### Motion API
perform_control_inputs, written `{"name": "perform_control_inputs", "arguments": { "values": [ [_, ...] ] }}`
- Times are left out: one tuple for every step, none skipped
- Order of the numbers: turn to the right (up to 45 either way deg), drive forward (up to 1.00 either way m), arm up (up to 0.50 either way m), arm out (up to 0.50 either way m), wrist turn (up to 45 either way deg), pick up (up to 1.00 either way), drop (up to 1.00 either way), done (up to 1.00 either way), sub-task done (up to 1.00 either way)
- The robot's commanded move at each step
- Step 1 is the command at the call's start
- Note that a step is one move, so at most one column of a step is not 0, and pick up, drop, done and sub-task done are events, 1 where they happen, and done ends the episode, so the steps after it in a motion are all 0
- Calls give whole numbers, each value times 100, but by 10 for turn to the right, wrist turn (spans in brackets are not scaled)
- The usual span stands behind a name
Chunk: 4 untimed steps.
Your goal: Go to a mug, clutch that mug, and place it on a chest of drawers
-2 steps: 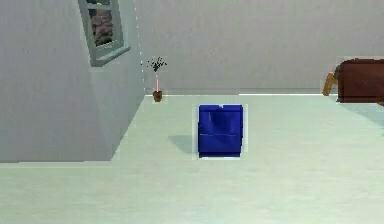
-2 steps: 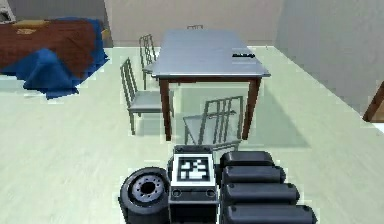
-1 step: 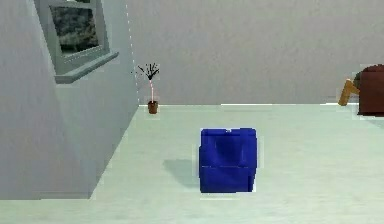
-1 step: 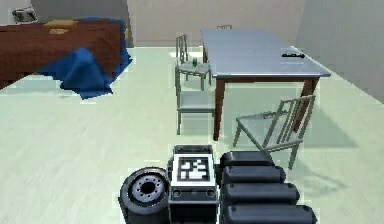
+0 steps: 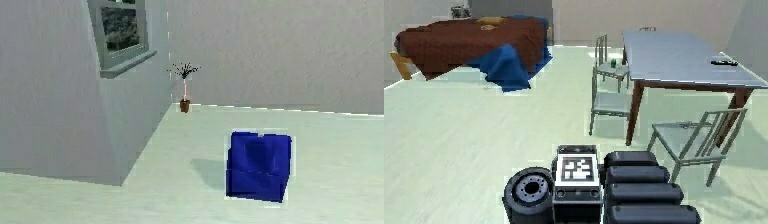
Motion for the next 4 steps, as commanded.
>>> {"name": "perform_control_inputs", "arguments": {
  "values": [
    [0, 45, 0, 0, 0, 0, 0, 0, 0],
    [-450, 0, 0, 0, 0, 0, 0, 0, 0],
    [-60, 0, 0, 0, 0, 0, 0, 0, 0],
    [0, 30, 0, 0, 0, 0, 0, 0, 0]
  ]
}}
